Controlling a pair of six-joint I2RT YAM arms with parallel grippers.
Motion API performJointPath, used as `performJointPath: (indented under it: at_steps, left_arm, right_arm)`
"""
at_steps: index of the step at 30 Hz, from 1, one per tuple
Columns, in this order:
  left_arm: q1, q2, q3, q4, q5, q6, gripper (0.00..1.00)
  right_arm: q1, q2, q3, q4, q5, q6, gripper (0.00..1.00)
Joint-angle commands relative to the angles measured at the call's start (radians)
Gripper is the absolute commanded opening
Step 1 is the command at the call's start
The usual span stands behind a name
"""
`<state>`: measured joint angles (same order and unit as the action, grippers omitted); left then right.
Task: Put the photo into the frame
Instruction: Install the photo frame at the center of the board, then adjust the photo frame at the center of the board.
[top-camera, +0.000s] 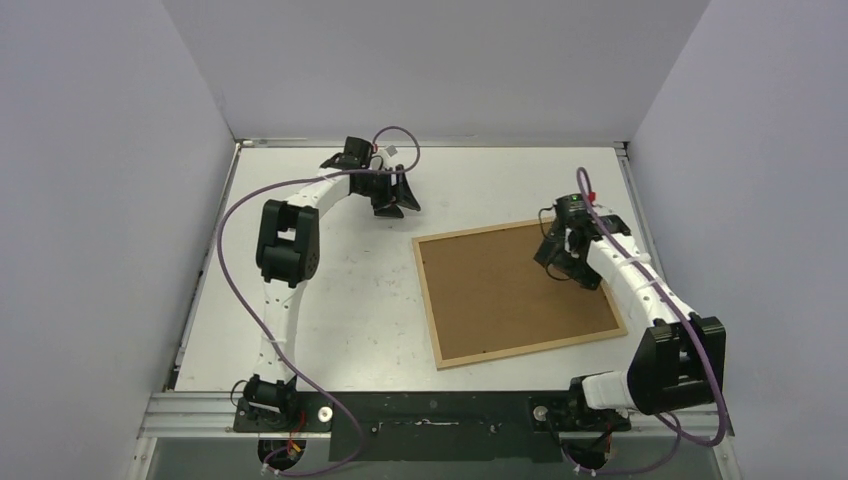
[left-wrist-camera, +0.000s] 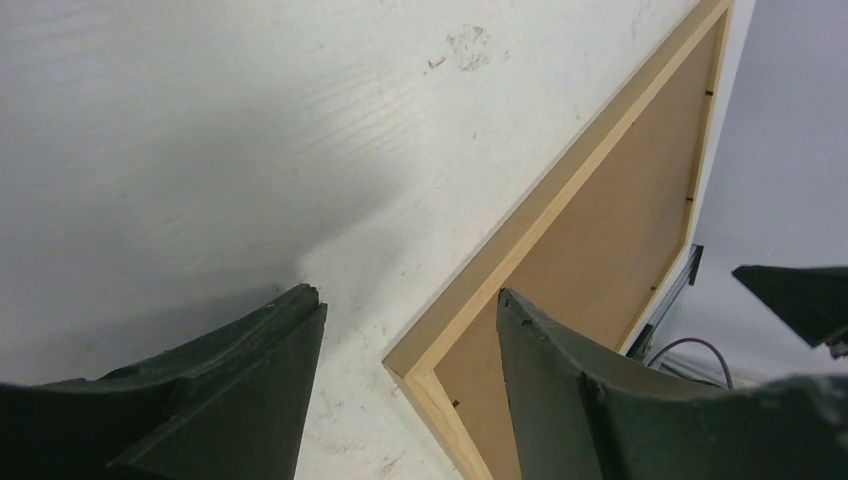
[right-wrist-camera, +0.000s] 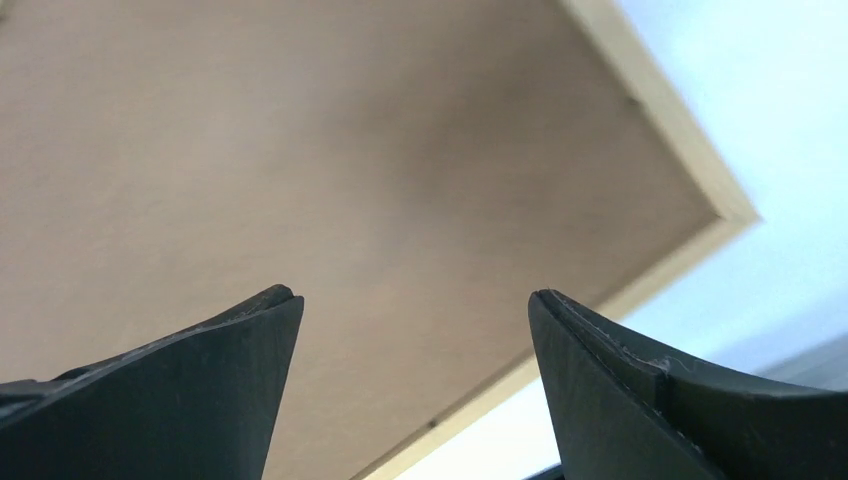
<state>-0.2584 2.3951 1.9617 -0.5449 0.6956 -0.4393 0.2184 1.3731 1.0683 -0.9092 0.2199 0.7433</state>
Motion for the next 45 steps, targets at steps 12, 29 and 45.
performJointPath:
  at_steps: [12,29,45]
  left_arm:
    - [-0.036,0.041,-0.011,0.011,0.113,0.147,0.61]
    - [-0.05,0.01,-0.128,0.054,0.23,0.118,0.55]
    - [-0.077,-0.262,-0.642,0.204,0.198,0.062,0.41]
  right_arm:
    - [-0.473,-0.148,-0.24,-0.134,-0.059,0.114,0.95]
    - [-0.495,-0.119,-0.486,0.182,-0.354,0.191,0.99]
    - [-0.274,0.194,-0.298,0.475,-0.324,0.046,0.98]
